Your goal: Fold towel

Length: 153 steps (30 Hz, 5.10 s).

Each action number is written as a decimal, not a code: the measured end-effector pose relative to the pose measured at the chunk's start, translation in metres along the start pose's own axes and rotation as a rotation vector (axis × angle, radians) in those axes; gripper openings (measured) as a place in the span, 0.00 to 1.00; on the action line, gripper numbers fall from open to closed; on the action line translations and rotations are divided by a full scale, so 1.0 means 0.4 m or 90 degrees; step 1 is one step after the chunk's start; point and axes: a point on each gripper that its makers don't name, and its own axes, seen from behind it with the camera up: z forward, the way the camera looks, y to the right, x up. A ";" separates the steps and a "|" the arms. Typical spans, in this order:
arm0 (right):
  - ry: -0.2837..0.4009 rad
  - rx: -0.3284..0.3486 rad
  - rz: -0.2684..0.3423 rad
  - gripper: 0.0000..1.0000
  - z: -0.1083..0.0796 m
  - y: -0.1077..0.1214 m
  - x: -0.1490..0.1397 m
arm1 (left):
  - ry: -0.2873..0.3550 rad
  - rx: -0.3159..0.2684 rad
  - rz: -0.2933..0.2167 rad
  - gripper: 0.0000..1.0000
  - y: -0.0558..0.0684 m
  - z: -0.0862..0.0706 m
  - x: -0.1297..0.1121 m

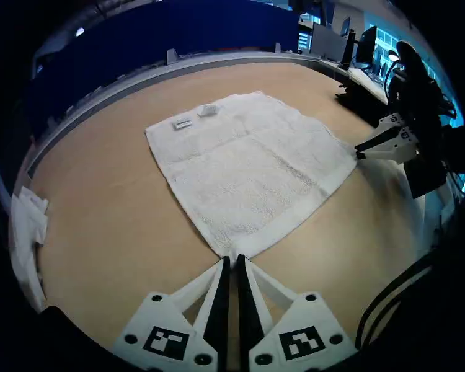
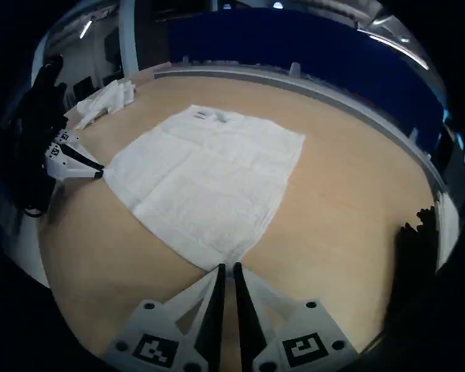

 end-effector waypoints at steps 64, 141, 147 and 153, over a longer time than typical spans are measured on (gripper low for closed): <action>0.075 -0.001 0.031 0.10 -0.095 0.096 0.337 | 0.080 0.027 -0.054 0.08 -0.116 -0.124 0.300; 0.071 -0.091 0.044 1.00 0.126 0.235 0.354 | 0.002 0.112 0.029 0.86 -0.278 0.107 0.248; 0.078 -0.101 0.048 1.00 0.101 0.244 0.352 | -0.004 0.121 0.034 0.87 -0.291 0.113 0.248; 0.078 -0.107 0.051 1.00 0.085 0.248 0.335 | 0.007 0.141 0.019 0.87 -0.318 0.111 0.269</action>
